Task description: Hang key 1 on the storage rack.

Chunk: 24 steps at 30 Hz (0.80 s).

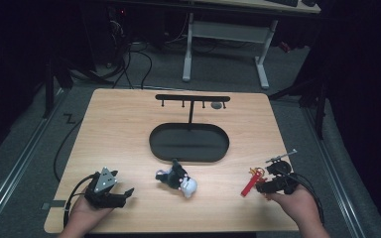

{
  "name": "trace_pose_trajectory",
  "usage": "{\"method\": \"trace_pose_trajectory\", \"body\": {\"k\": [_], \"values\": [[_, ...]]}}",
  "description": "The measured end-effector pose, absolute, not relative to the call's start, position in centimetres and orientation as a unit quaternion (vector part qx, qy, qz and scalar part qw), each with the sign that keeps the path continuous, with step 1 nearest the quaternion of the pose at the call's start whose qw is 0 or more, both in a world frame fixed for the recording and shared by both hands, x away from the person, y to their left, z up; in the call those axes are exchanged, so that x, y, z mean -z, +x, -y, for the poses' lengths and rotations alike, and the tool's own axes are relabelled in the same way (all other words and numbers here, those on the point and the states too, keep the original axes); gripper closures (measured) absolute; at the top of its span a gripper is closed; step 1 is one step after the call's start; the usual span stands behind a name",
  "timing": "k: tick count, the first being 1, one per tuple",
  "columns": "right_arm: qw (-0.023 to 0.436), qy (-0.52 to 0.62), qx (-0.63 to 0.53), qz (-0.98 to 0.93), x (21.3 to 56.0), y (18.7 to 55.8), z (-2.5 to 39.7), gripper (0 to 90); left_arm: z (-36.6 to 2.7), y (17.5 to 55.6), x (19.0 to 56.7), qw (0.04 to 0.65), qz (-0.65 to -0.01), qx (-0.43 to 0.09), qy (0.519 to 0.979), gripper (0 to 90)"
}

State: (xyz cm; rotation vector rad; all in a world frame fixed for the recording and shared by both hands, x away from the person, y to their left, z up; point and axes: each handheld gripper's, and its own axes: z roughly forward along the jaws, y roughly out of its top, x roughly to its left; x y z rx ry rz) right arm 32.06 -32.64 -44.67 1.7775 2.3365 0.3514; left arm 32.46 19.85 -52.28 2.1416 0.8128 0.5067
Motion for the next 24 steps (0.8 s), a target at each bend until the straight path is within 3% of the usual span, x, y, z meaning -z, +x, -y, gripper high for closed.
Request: {"method": "trace_pose_trajectory", "body": {"k": [24], "values": [[0.059, 0.611, -0.094, -0.784, 47.0, 32.6, 34.2, 33.5, -19.6, 32.5, 52.4, 0.381, -0.313, -0.196, 0.848, 15.2]]}}
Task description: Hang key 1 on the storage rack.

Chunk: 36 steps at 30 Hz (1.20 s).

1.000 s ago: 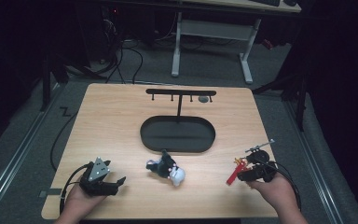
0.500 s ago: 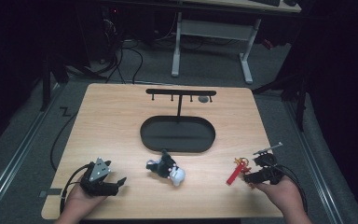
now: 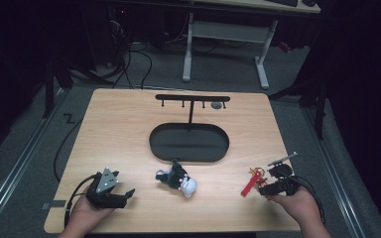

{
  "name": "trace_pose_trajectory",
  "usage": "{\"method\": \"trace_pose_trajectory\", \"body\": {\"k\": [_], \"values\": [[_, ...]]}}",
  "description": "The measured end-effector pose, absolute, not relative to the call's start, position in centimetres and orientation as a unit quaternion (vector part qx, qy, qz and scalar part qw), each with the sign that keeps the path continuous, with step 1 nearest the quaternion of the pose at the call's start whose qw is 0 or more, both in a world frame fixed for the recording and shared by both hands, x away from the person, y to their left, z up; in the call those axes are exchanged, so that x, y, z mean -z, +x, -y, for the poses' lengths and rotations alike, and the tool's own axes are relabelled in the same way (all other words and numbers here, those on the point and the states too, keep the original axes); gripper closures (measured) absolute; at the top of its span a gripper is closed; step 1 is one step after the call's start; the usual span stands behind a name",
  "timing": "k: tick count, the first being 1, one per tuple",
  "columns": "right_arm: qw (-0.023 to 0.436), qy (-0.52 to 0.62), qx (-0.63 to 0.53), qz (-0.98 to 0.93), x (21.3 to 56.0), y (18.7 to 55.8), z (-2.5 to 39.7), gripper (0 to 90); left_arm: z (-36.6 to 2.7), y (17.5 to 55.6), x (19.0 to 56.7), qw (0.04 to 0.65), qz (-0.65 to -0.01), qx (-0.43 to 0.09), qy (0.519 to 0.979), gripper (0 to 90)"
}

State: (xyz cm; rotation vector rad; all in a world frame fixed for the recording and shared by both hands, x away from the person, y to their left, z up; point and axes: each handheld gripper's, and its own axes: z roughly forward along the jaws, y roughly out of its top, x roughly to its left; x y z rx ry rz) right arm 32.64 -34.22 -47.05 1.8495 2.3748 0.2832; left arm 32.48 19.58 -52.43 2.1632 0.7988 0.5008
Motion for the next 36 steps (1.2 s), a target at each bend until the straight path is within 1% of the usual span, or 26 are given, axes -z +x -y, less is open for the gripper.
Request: {"method": "trace_pose_trajectory", "body": {"k": [5, 16, 17, 26, 27, 30, 36], "values": [[0.051, 0.607, -0.081, -0.789, 47.6, 33.1, 34.0, 35.0, -19.6, 32.5, 52.5, 0.380, -0.312, -0.196, 0.848, 15.2], [0.049, 0.596, -0.073, -0.798, 48.2, 33.9, 33.7, 39.9, -19.6, 32.5, 52.5, 0.380, -0.311, -0.196, 0.849, 15.3], [0.048, 0.596, -0.071, -0.798, 48.2, 34.1, 33.7, 41.7, -19.6, 32.5, 52.5, 0.380, -0.311, -0.196, 0.849, 15.3], [0.041, 0.595, -0.061, -0.801, 48.7, 34.5, 33.6, 46.0, -19.5, 32.5, 52.5, 0.379, -0.311, -0.196, 0.849, 15.3], [0.037, 0.594, -0.058, -0.801, 48.7, 34.6, 33.6, 47.6, -19.5, 32.5, 52.5, 0.379, -0.311, -0.196, 0.849, 15.3], [0.039, 0.594, -0.055, -0.802, 48.8, 34.7, 33.5, 48.4, -19.5, 32.5, 52.5, 0.379, -0.311, -0.196, 0.849, 15.3], [0.044, 0.588, -0.046, -0.806, 48.8, 34.8, 33.3, 54.1, -19.5, 32.5, 52.5, 0.378, -0.310, -0.196, 0.850, 15.3]]}}
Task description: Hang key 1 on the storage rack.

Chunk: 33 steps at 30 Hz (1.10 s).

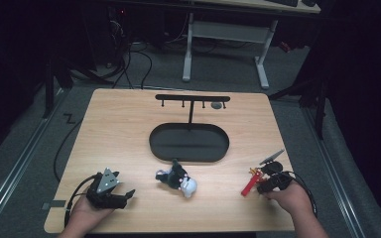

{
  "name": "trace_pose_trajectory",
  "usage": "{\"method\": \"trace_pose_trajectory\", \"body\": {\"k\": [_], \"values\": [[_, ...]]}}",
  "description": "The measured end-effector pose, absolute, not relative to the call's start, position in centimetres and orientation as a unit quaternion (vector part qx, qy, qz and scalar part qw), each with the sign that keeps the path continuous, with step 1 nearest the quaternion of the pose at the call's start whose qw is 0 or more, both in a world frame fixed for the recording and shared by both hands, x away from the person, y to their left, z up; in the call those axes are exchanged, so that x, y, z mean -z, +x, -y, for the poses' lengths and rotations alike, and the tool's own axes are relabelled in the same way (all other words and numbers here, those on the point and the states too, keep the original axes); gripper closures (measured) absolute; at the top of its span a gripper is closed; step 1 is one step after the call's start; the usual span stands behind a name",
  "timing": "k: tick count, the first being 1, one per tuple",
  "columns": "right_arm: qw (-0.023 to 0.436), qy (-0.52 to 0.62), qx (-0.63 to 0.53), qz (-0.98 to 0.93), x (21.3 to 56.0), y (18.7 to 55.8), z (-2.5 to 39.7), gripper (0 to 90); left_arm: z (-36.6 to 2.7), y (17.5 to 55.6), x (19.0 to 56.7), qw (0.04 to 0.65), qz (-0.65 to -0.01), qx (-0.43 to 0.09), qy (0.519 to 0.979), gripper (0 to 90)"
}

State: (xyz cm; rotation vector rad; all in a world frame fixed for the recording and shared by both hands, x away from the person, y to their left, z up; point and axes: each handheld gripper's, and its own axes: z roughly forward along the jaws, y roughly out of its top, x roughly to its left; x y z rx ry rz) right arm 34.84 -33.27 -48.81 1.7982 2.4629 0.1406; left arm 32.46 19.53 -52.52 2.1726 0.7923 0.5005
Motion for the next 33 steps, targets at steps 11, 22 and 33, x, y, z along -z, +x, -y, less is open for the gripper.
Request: {"method": "trace_pose_trajectory", "body": {"k": [11, 22, 33], "values": [[0.065, 0.583, -0.054, -0.808, 47.5, 34.5, 32.6, 55.2, -19.6, 32.4, 52.5, 0.379, -0.311, -0.195, 0.850, 15.4], [0.081, 0.576, -0.079, -0.809, 44.4, 34.1, 31.9, 55.4, -19.6, 32.4, 52.4, 0.381, -0.312, -0.194, 0.848, 15.4], [0.095, 0.560, -0.090, -0.818, 41.1, 34.2, 30.4, 55.4, -19.7, 32.4, 52.3, 0.384, -0.313, -0.195, 0.846, 15.4]]}}
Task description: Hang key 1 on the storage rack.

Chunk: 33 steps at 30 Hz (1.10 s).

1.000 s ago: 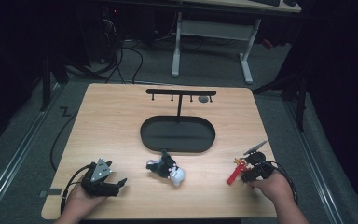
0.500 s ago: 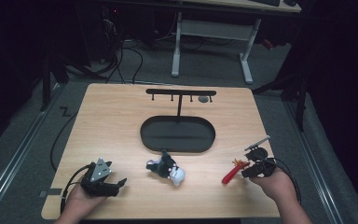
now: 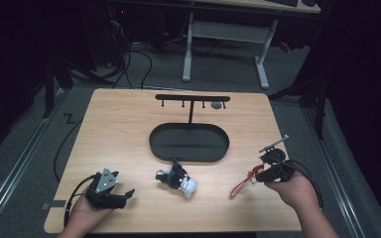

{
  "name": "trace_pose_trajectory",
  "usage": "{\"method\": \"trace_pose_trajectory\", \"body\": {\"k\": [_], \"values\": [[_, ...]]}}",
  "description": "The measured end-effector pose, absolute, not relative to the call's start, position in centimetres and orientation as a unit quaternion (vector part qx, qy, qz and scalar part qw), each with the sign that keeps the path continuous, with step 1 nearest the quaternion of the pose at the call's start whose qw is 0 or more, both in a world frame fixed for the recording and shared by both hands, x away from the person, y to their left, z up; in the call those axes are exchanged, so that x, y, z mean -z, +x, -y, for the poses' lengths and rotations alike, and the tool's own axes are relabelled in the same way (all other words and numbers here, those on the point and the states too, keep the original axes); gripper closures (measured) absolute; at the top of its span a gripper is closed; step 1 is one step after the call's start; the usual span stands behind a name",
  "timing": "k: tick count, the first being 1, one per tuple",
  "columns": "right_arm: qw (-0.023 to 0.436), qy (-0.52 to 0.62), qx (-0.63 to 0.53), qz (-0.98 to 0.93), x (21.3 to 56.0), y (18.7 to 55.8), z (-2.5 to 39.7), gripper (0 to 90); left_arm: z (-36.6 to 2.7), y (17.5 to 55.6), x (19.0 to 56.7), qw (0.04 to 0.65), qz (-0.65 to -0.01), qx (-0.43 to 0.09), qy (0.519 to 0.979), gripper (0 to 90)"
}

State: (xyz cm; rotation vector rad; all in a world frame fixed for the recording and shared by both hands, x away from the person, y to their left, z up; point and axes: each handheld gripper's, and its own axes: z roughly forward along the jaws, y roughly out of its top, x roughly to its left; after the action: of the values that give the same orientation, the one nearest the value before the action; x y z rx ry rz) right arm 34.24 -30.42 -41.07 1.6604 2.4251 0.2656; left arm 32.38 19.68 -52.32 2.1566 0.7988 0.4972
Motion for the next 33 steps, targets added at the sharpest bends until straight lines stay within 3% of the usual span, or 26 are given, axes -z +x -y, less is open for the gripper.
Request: {"method": "trace_pose_trajectory", "body": {"k": [33], "values": [[0.128, 0.554, -0.143, -0.810, 36.0, 35.4, 29.0, 55.9, -19.9, 32.4, 52.2, 0.385, -0.313, -0.197, 0.846, 15.4]]}}
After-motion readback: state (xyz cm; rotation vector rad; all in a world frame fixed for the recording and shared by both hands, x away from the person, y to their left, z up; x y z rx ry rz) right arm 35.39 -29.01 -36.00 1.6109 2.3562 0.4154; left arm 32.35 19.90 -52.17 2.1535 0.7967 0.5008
